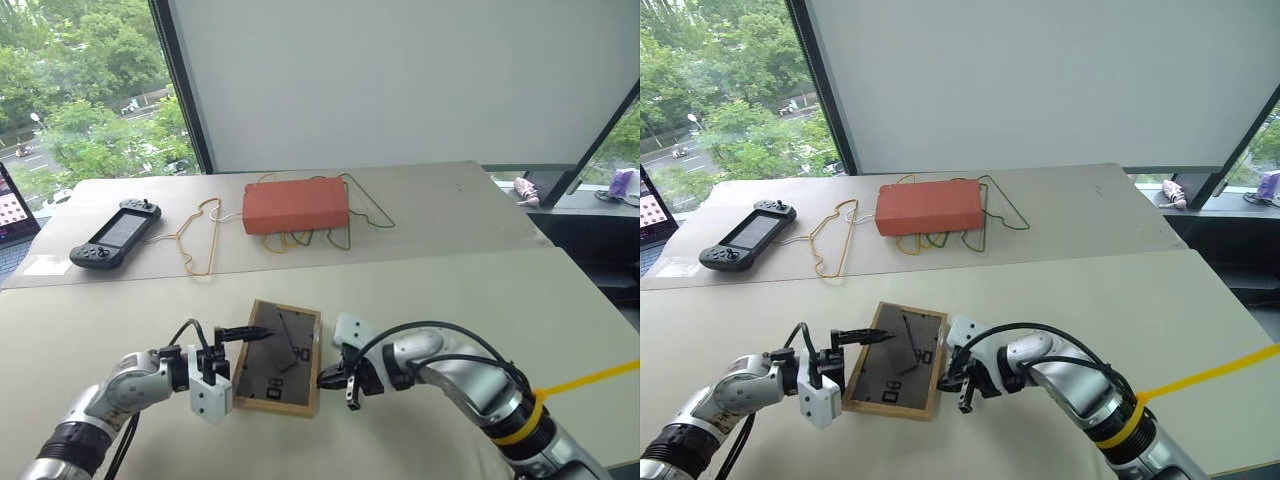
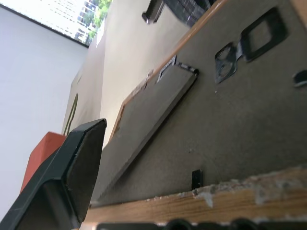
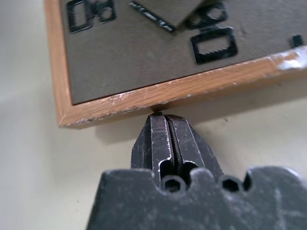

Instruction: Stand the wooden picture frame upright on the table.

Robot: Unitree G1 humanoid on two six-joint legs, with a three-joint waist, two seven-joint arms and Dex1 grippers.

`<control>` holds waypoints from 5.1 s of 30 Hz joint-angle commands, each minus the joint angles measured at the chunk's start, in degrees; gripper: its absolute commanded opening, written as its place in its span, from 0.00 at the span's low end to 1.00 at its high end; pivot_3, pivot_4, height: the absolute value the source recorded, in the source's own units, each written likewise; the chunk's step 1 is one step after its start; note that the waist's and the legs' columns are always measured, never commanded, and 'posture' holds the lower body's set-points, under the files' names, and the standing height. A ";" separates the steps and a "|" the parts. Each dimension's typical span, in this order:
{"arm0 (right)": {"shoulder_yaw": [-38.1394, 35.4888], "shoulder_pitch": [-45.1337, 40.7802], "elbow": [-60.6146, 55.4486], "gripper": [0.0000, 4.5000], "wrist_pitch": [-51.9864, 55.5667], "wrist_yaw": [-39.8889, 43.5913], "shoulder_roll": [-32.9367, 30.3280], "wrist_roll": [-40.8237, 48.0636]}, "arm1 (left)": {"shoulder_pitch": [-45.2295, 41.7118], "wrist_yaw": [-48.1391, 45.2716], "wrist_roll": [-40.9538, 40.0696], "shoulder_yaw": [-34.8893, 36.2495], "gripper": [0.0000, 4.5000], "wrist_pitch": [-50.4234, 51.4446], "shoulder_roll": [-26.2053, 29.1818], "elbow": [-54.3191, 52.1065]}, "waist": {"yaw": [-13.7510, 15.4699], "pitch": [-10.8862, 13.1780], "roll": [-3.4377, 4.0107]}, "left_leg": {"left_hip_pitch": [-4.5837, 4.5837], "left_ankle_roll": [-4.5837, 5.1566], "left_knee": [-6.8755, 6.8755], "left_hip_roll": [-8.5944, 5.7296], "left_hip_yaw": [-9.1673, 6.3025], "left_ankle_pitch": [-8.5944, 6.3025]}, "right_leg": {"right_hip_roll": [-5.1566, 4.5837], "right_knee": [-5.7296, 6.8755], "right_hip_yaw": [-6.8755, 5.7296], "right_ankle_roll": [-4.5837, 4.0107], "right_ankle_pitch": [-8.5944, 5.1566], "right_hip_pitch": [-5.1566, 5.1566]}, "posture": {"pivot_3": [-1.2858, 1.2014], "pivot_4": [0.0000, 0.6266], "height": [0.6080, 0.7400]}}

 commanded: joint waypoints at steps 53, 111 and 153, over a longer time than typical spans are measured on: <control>-1.02 -16.79 13.29 0.00 -2.33 8.21 7.60 5.30 | -1.85 16.52 18.94 13.94 0.24 -14.38 -4.78 -10.56 | -1.06 0.00 0.00 | -0.31 0.05 0.51 -0.03 0.00 0.00 | -0.03 0.70 -0.11 -0.01 0.00 -0.29 | 0.52 0.24 1.00; -20.24 -24.30 16.32 0.98 19.72 13.14 10.90 29.28 | -2.76 25.43 25.58 11.68 0.24 -10.40 -2.57 -10.56 | -1.44 -0.01 -0.01 | -0.81 -0.02 0.54 -0.06 0.00 0.05 | -0.16 0.91 -0.19 -0.01 0.02 -0.91 | 0.52 0.24 1.00; -4.63 2.35 7.42 0.98 -88.41 -15.20 -1.78 -45.51 | -2.28 28.05 25.42 10.41 0.24 -6.37 -0.55 -11.01 | -1.05 0.03 -0.08 | 0.11 0.06 0.57 0.02 0.39 0.00 | -0.02 0.64 -0.07 0.01 0.09 -0.07 | 0.52 0.24 1.00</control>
